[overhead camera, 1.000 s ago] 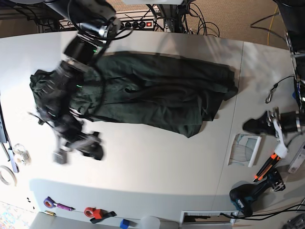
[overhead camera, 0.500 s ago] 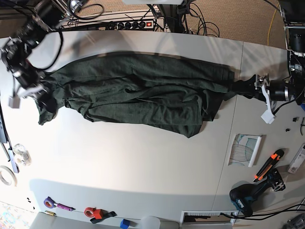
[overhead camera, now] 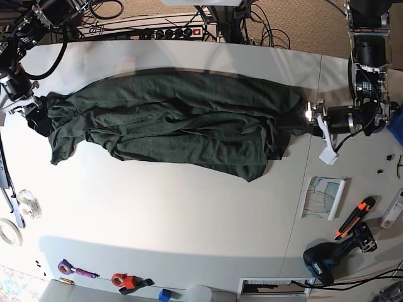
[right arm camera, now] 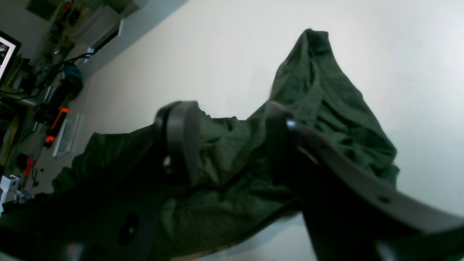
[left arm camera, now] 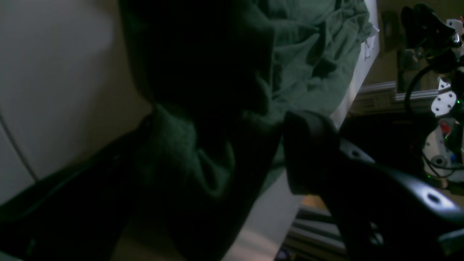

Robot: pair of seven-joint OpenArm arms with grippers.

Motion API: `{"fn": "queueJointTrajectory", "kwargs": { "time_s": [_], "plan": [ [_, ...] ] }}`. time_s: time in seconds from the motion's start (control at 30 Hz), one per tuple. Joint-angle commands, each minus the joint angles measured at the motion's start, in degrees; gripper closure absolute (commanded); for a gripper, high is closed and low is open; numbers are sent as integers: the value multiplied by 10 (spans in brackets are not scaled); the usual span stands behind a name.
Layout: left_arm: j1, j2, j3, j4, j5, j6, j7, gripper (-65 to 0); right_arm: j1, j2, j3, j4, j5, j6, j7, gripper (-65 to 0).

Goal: Layout the t-shirt on the table in an organized manner, then fold the t-shirt properly
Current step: 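Grasp the shirt's side edge with the left gripper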

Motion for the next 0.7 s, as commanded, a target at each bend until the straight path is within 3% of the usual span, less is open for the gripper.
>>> {"fn": "queueJointTrajectory", "kwargs": {
  "time_s": [0.0,0.3,0.57,0.63,0.67],
  "plan": [
    [-7,-1,0,3,38,12,-1,-456,5,13,2,10,19,4,11,-288],
    [-9,26,10,3,92,26,-23,-456,5,13,2,10,18,4,12,-288],
    [-11,27,83,3,126,43,-39,-454,5,13,2,10,18,4,12,-288],
    [-12,27,90,3,126,43,-50,-391,5,13,2,10,18,4,12,-288],
    [-13,27,89,3,126,42,-50,-314,5,13,2,10,17,4,12,-288]
  ]
}}
